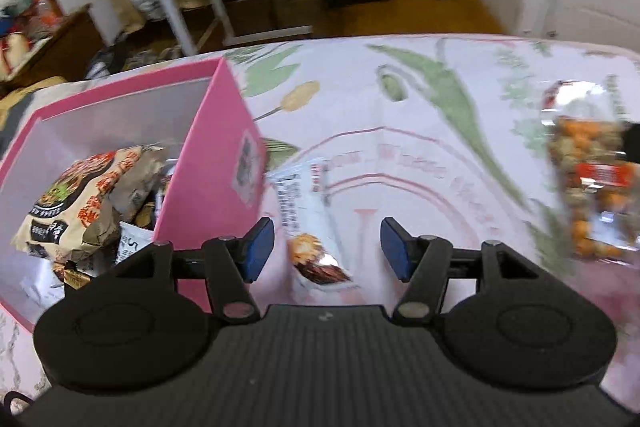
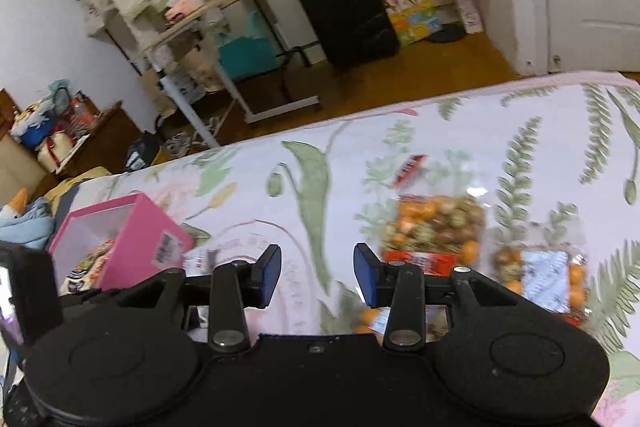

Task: Organize snacks
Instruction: 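Grasp the white wrapped bar with the left gripper, then carry the white bar into the pink box and open the left gripper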

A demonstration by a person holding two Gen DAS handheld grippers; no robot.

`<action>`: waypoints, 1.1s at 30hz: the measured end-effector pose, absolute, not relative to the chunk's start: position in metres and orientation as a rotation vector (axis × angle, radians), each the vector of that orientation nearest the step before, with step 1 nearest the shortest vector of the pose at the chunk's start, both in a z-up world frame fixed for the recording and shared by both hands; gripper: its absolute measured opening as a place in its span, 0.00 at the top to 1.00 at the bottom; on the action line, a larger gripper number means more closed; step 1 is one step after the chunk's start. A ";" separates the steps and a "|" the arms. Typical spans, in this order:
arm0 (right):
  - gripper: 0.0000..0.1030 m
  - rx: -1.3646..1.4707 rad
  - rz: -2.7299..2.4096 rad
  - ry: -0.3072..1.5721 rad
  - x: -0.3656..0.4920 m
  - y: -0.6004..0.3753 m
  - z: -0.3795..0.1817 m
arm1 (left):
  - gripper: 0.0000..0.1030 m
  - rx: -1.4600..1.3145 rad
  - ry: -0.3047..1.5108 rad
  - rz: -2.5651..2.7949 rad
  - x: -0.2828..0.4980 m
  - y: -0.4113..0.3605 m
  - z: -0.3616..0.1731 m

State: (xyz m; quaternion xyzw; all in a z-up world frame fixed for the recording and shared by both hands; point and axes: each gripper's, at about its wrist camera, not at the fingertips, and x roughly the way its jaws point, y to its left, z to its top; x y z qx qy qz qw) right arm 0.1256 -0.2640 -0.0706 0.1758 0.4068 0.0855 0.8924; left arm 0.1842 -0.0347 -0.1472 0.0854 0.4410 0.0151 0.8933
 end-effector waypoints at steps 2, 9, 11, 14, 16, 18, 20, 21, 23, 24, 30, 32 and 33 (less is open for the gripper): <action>0.56 0.375 0.179 0.848 0.123 -0.269 -0.076 | 0.43 0.196 0.922 0.038 0.190 -0.037 -0.155; 0.55 0.430 0.307 0.922 0.136 -0.255 -0.102 | 0.69 0.143 0.994 0.114 0.203 -0.031 -0.180; 0.55 0.443 0.359 0.956 0.146 -0.243 -0.112 | 0.75 0.127 0.982 0.114 0.200 -0.026 -0.180; 0.55 0.463 0.427 1.007 0.164 -0.220 -0.126 | 0.76 0.089 0.974 0.094 0.194 -0.018 -0.179; 0.56 0.475 0.461 1.036 0.172 -0.203 -0.135 | 0.76 0.065 0.974 0.069 0.190 -0.015 -0.177; 0.56 0.493 0.492 1.070 0.179 -0.187 -0.144 | 0.77 0.048 0.982 0.043 0.186 -0.012 -0.176; 0.56 0.498 0.502 1.096 0.183 -0.173 -0.153 | 0.77 0.035 0.992 0.023 0.180 -0.010 -0.174; 0.56 0.509 0.504 1.107 0.183 -0.168 -0.156 | 0.77 0.023 0.997 0.010 0.178 -0.008 -0.173; 0.56 0.551 0.516 1.113 0.181 -0.163 -0.162 | 0.77 -0.003 1.009 -0.022 0.173 -0.005 -0.169; 0.56 0.577 0.525 1.112 0.179 -0.162 -0.163 | 0.77 -0.014 1.014 -0.049 0.168 -0.003 -0.166; 0.58 0.661 0.540 1.116 0.161 -0.161 -0.161 | 0.77 -0.088 1.046 -0.134 0.149 0.009 -0.151; 0.63 0.679 0.557 1.095 0.148 -0.160 -0.153 | 0.77 -0.121 1.050 -0.170 0.141 0.014 -0.143; 0.65 0.679 0.553 1.090 0.143 -0.160 -0.150 | 0.77 -0.124 1.051 -0.180 0.138 0.015 -0.140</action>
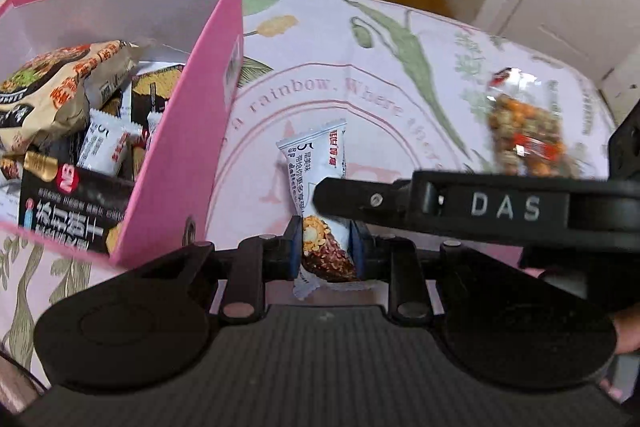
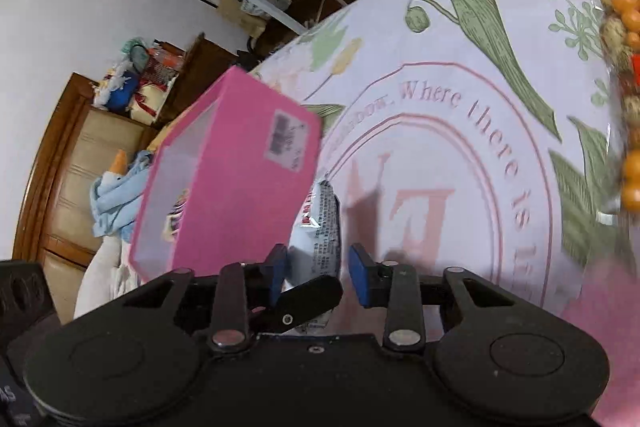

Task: Organize snacks
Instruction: 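Carry the white bar into the pink box and open the left gripper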

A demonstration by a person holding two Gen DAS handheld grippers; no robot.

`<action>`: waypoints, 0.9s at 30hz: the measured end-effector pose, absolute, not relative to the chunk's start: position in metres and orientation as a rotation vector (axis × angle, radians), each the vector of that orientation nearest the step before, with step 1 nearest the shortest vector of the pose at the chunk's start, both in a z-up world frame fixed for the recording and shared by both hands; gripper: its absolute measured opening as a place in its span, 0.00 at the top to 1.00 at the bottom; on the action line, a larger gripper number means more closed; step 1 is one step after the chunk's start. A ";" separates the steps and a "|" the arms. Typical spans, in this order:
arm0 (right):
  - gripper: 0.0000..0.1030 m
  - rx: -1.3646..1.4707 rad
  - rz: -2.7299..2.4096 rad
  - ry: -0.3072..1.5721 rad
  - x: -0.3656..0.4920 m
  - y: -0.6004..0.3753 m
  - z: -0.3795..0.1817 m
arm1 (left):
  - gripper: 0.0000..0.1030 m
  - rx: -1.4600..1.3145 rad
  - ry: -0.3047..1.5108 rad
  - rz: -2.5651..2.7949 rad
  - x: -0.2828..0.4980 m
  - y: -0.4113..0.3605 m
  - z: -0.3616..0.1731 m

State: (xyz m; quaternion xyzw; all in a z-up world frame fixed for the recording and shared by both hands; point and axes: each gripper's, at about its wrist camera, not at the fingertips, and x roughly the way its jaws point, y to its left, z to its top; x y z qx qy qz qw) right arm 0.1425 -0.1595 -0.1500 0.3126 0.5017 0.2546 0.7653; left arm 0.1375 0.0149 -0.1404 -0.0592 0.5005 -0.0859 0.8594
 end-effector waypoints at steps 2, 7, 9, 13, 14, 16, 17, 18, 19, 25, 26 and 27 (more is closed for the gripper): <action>0.71 0.688 0.551 1.092 0.133 -0.158 -0.143 | 0.77 -0.124 1.053 -0.200 0.128 0.017 -0.134; 0.74 0.620 0.553 1.097 0.116 -0.148 -0.118 | 0.77 -0.144 1.070 -0.244 0.110 0.027 -0.119; 0.74 0.604 0.562 1.090 0.112 -0.144 -0.105 | 0.77 -0.136 1.064 -0.261 0.104 0.031 -0.107; 0.74 0.560 0.596 1.070 0.108 -0.132 -0.075 | 0.77 -0.094 1.028 -0.292 0.092 0.041 -0.078; 0.74 0.552 0.606 1.066 0.108 -0.128 -0.069 | 0.77 -0.079 1.017 -0.297 0.090 0.044 -0.071; 0.74 0.550 0.630 1.061 0.110 -0.118 -0.057 | 0.76 -0.060 0.994 -0.295 0.086 0.053 -0.057; 0.74 0.546 0.642 1.058 0.113 -0.111 -0.049 | 0.76 -0.051 0.978 -0.290 0.084 0.058 -0.050; 0.74 0.526 0.656 1.055 0.115 -0.103 -0.042 | 0.76 -0.038 0.957 -0.284 0.082 0.064 -0.043; 0.74 0.499 0.677 1.055 0.120 -0.093 -0.032 | 0.76 -0.029 0.937 -0.279 0.081 0.072 -0.035; 0.74 0.425 0.736 1.098 0.155 -0.045 -0.016 | 0.76 -0.049 0.904 -0.243 0.100 0.121 -0.019; 0.74 0.417 0.733 1.103 0.161 -0.038 -0.019 | 0.76 -0.061 0.909 -0.238 0.106 0.127 -0.021; 0.74 0.407 0.726 1.108 0.167 -0.032 -0.022 | 0.75 -0.073 0.913 -0.234 0.112 0.133 -0.025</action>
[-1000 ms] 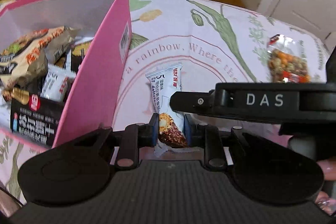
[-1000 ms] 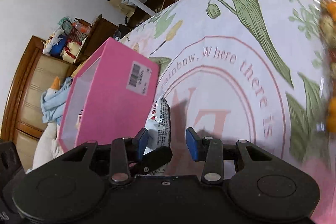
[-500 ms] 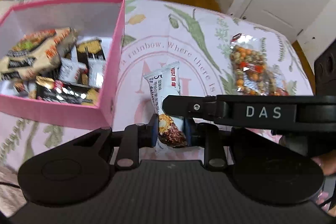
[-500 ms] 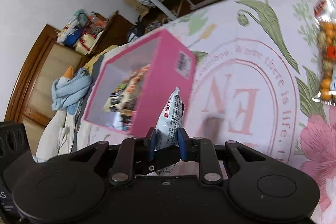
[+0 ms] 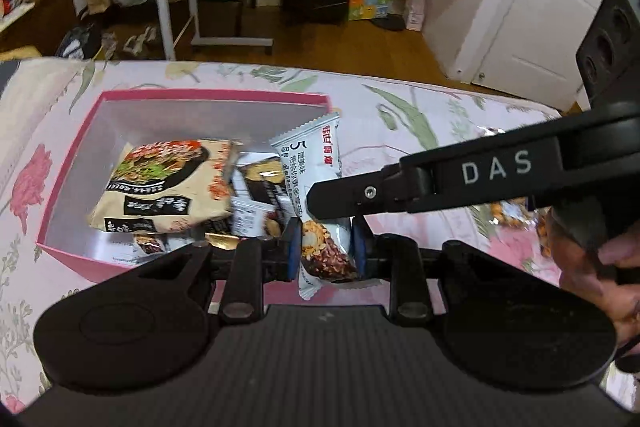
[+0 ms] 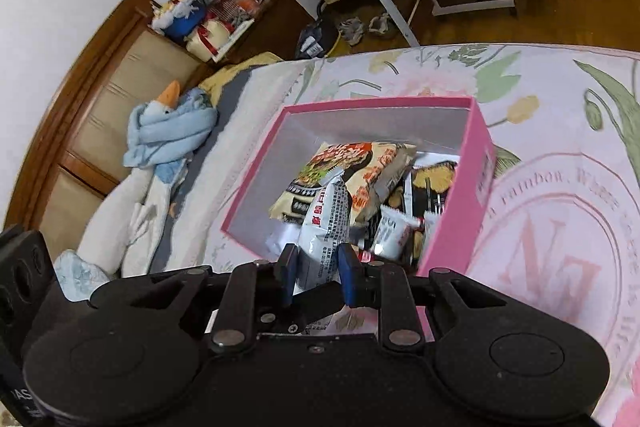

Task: Organize snacks
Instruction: 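Carry the white bar into the pink box and open the left gripper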

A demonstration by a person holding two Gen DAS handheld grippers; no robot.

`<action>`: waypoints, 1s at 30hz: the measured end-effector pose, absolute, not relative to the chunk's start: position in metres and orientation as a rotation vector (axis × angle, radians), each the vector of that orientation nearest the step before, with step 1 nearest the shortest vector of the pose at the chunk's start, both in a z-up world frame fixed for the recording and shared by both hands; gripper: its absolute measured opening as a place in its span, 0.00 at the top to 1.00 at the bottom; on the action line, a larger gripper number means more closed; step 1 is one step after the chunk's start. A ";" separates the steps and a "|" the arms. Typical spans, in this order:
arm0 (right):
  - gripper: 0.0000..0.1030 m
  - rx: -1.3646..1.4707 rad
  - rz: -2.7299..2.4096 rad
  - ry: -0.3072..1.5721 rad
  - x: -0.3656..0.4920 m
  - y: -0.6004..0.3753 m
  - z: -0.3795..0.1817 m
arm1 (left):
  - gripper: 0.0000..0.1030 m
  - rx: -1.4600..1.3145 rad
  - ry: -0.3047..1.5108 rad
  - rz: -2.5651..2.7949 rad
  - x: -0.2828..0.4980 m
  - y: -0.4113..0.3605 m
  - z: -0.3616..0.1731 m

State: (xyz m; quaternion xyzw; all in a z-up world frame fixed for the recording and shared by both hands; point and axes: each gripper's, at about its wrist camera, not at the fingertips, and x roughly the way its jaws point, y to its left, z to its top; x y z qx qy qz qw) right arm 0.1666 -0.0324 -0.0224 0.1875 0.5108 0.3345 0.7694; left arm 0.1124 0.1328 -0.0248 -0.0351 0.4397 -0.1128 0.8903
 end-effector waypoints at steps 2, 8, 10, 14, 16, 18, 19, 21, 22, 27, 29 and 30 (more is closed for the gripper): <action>0.74 0.394 0.713 1.121 0.175 -0.023 -0.030 | 0.75 -0.085 0.925 -0.231 0.125 0.142 -0.036; 0.75 0.364 0.677 1.138 0.191 -0.011 -0.053 | 0.73 -0.124 0.949 -0.218 0.148 0.152 -0.067; 0.74 0.370 0.667 1.129 0.195 -0.013 -0.058 | 0.68 -0.119 0.951 -0.209 0.149 0.151 -0.074; 0.72 0.376 0.650 1.104 0.199 -0.018 -0.065 | 0.62 -0.103 0.948 -0.186 0.148 0.151 -0.079; 0.71 0.390 0.647 1.102 0.199 -0.022 -0.066 | 0.61 -0.104 0.951 -0.189 0.146 0.151 -0.079; 0.69 0.397 0.647 1.087 0.196 -0.027 -0.063 | 0.61 -0.101 0.952 -0.192 0.143 0.152 -0.078; 0.69 0.394 0.647 1.073 0.193 -0.030 -0.059 | 0.60 -0.098 0.952 -0.194 0.141 0.151 -0.076; 0.68 0.393 0.655 1.043 0.183 -0.039 -0.052 | 0.60 -0.087 0.953 -0.198 0.138 0.149 -0.073; 0.67 0.396 0.657 1.030 0.178 -0.045 -0.049 | 0.60 -0.080 0.952 -0.204 0.135 0.146 -0.071; 0.65 0.379 0.615 0.957 0.140 -0.083 -0.037 | 0.59 -0.048 0.946 -0.244 0.122 0.130 -0.059; 0.64 0.365 0.584 0.929 0.122 -0.102 -0.035 | 0.56 -0.036 0.935 -0.273 0.116 0.120 -0.053; 0.64 0.357 0.570 0.920 0.114 -0.111 -0.033 | 0.55 -0.030 0.929 -0.286 0.112 0.115 -0.051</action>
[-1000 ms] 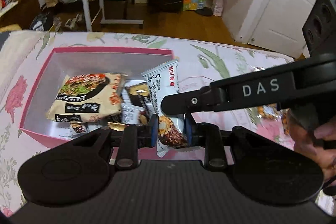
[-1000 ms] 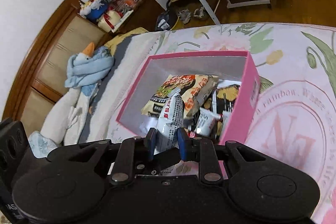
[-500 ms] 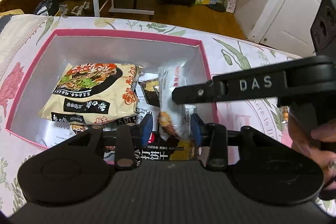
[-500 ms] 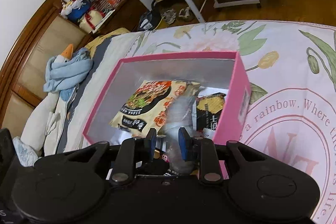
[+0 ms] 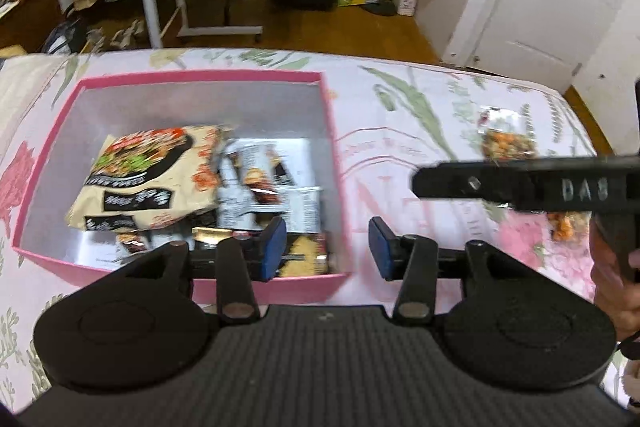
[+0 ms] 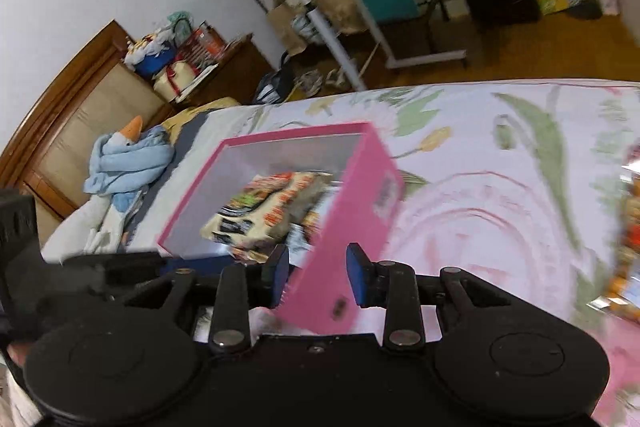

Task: Organize snacks
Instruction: 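Carry the white bar into the pink box and open the left gripper, then grasp the clear bag of coated peanuts with the left gripper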

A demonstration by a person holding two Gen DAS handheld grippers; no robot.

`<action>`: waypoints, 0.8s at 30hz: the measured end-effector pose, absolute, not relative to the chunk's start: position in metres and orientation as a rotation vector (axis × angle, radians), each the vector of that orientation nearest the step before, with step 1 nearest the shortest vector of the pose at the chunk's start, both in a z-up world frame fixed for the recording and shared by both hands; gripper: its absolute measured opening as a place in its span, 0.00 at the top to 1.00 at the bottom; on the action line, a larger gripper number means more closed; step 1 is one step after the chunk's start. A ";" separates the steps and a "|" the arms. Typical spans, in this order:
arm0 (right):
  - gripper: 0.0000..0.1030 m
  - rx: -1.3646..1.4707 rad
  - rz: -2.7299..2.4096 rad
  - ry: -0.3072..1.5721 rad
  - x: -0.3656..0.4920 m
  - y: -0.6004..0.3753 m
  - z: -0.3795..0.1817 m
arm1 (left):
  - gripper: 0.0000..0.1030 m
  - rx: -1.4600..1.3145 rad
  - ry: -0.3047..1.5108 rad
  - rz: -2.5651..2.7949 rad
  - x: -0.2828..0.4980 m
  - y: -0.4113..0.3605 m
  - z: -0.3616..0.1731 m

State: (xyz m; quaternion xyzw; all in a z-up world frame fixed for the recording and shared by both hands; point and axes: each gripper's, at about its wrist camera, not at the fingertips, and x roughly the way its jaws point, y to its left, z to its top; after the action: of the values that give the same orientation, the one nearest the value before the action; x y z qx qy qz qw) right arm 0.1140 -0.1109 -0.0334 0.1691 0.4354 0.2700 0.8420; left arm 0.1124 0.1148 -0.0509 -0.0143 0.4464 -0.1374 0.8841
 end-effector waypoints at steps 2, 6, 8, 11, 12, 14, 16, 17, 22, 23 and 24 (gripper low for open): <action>0.63 0.327 0.532 0.889 0.097 -0.129 -0.031 | 0.52 -0.016 0.918 -0.311 0.108 0.104 -0.046; 0.59 0.271 0.434 0.852 0.073 -0.167 -0.035 | 0.46 0.013 0.902 -0.374 0.103 0.074 -0.043; 0.57 0.244 0.377 0.835 0.065 -0.188 -0.040 | 0.43 0.025 0.902 -0.403 0.103 0.058 -0.045; 0.53 0.179 0.294 0.820 0.059 -0.210 -0.050 | 0.39 0.025 0.902 -0.451 0.108 0.029 -0.054; 0.50 0.152 0.274 0.811 0.059 -0.217 -0.055 | 0.39 0.023 0.903 -0.468 0.110 0.019 -0.058; 0.48 0.119 0.226 0.813 0.062 -0.225 -0.067 | 0.38 0.020 0.911 -0.497 0.117 0.000 -0.066; 0.46 0.138 0.202 0.812 0.065 -0.237 -0.082 | 0.38 0.025 0.906 -0.515 0.124 -0.018 -0.076; 0.45 0.161 0.187 0.809 0.067 -0.241 -0.088 | 0.38 0.034 0.904 -0.521 0.128 -0.028 -0.081; 0.38 0.227 0.131 0.782 0.079 -0.261 -0.114 | 0.38 0.072 0.898 -0.557 0.158 -0.074 -0.108; 0.38 0.220 0.118 0.791 0.082 -0.262 -0.120 | 0.38 0.072 0.894 -0.569 0.165 -0.082 -0.113; 0.38 0.208 0.102 0.798 0.084 -0.262 -0.122 | 0.38 0.068 0.895 -0.579 0.172 -0.090 -0.118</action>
State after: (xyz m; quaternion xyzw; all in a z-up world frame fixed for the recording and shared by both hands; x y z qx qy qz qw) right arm 0.0843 -0.2621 -0.1223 0.1009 0.3878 0.0494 0.9149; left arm 0.1720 -0.0897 -0.1182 0.0326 0.4265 -0.2758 0.8608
